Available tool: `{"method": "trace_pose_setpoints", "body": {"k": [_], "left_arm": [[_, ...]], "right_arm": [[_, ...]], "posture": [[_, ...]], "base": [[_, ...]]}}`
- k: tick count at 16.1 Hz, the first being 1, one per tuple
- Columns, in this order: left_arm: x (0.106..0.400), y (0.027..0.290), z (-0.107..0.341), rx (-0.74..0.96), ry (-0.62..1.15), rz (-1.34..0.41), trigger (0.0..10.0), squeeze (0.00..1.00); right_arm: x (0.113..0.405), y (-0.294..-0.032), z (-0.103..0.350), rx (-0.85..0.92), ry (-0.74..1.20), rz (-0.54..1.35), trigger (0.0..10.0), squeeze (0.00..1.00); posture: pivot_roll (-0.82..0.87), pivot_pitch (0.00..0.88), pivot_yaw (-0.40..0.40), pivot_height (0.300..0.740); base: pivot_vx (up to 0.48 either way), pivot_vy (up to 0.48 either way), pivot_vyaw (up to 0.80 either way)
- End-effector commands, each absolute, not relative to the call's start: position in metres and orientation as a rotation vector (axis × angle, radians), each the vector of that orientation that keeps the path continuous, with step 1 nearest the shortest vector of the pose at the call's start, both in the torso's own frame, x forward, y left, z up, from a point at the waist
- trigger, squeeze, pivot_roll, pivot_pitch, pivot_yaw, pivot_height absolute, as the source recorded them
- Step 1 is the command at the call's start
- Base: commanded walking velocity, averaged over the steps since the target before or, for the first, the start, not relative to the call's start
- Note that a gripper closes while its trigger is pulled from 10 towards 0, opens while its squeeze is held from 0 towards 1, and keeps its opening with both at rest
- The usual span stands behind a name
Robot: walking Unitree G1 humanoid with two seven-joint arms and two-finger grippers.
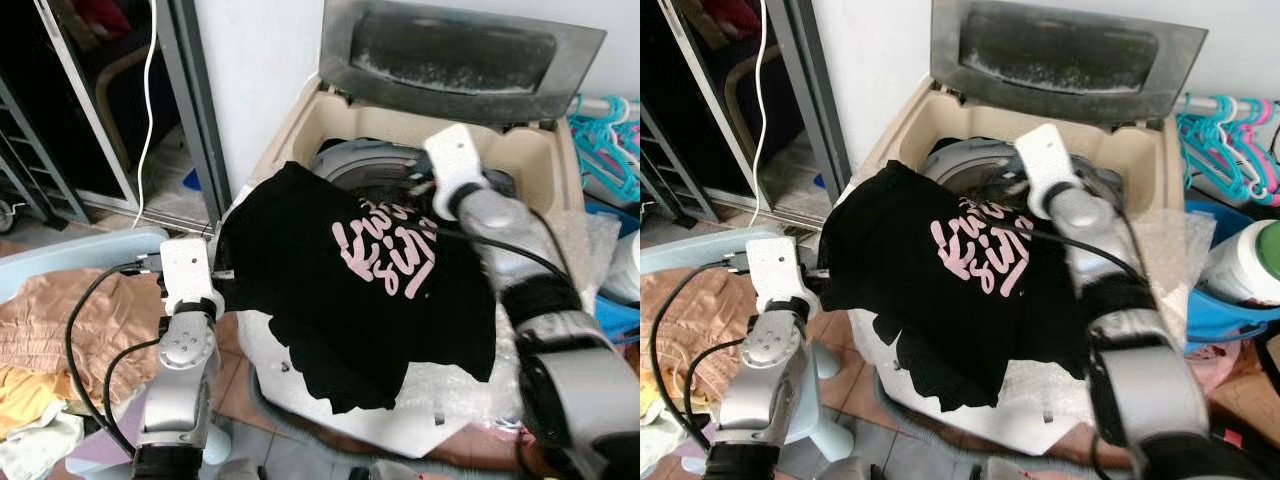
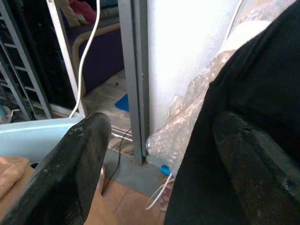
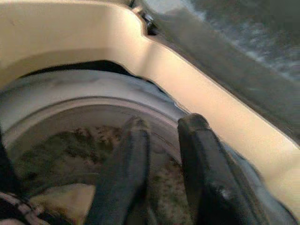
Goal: Clothes washing
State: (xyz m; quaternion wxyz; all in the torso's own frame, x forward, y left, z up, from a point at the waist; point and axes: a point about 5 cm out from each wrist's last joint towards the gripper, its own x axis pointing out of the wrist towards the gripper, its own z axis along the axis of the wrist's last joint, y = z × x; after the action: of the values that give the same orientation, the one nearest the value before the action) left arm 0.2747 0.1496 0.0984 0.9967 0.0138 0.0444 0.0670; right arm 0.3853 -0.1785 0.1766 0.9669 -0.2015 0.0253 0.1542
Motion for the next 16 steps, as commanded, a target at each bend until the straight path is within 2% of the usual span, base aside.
{"method": "trace_pose_setpoints", "body": {"k": [1, 3, 7, 12, 16], "left_arm": [[0.274, 0.15, 0.098, 0.035, 0.094, 0.136, 10.0, 0.0], [0.272, 0.153, 0.097, 0.037, 0.095, 0.141, 10.0, 0.0], [0.273, 0.154, 0.099, 0.043, 0.093, 0.13, 10.0, 0.0], [0.273, 0.155, 0.104, 0.044, 0.075, 0.124, 10.0, 0.0], [0.273, 0.16, 0.104, 0.056, 0.075, 0.131, 10.0, 0.0]], "right_arm": [[0.379, -0.183, 0.199, -0.379, -0.078, 0.349, 10.0, 1.0], [0.357, -0.187, 0.199, -0.331, -0.084, 0.508, 10.0, 1.0], [0.316, -0.176, 0.185, -0.314, -0.053, 0.842, 10.0, 1.0], [0.303, -0.156, 0.152, -0.497, -0.016, 0.915, 10.0, 1.0], [0.305, -0.134, 0.161, -0.466, -0.094, 0.921, 10.0, 1.0]], "posture": [[-0.06, 0.0, -0.019, 0.74], [-0.06, 0.0, -0.014, 0.74], [-0.07, 0.0, 0.003, 0.74], [-0.05, 0.0, 0.014, 0.74], [-0.04, 0.0, 0.013, 0.74]], "base": [[0.0, 0.0, 0.0], [0.0, 0.0, 0.0], [0.0, 0.0, 0.0], [0.0, 0.0, 0.0], [0.0, 0.0, 0.0]]}}
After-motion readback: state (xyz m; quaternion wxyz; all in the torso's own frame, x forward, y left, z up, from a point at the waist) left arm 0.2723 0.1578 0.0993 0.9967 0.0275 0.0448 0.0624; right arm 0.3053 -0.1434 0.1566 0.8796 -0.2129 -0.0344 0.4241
